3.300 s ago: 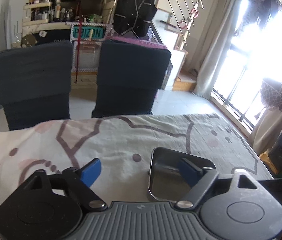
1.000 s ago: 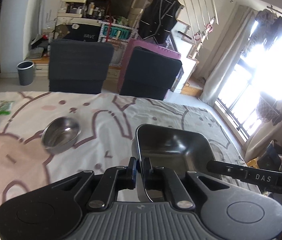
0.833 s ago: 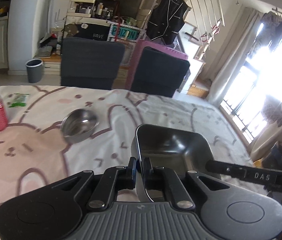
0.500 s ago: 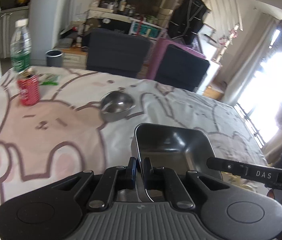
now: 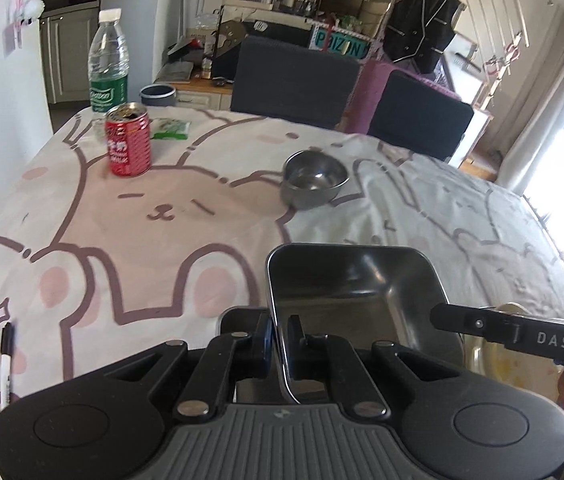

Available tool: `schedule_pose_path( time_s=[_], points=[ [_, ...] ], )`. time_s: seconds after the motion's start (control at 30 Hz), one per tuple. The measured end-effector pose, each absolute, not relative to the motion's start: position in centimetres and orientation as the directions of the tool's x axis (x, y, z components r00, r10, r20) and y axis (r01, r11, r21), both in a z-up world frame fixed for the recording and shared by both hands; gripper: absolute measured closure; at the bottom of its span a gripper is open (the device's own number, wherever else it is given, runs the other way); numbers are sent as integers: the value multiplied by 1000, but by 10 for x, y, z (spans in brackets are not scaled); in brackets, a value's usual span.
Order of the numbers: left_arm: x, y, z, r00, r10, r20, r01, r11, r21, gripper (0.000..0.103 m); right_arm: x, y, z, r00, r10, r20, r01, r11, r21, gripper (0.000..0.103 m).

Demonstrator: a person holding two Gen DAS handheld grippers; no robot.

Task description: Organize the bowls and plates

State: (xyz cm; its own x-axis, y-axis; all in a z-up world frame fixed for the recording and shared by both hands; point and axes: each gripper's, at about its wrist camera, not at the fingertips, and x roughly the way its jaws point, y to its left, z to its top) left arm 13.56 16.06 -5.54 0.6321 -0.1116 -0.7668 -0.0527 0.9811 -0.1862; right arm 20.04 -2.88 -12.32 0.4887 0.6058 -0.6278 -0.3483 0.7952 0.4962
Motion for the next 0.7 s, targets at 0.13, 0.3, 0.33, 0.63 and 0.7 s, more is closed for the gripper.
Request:
schedule_pose_path(
  time_s=[0.13,0.3,0.33,0.63,0.7],
  points=[
    [136,166,-59,621,-92,-778,-70,983,-172,95,198,-19,-129,472,616,-630,-357,787,502,94],
    [140,170,-66,598,-68,-799,-74,987,-140,92,194,-7,-136,452,615,-647,-372,789,490,94],
    [141,170,-68,591,-62,-804,-77,988,-133,92,194,-5,-138,449,614,-650,-375,789,486,94],
    [150,168,-90,508,2,-861,-75,996,-42,91,191,10,-141,441,605,-662,-407,793,454,93],
    [152,166,-93,497,9,-868,-69,997,-29,91,191,10,-140,442,605,-662,-411,793,450,93]
  ],
)
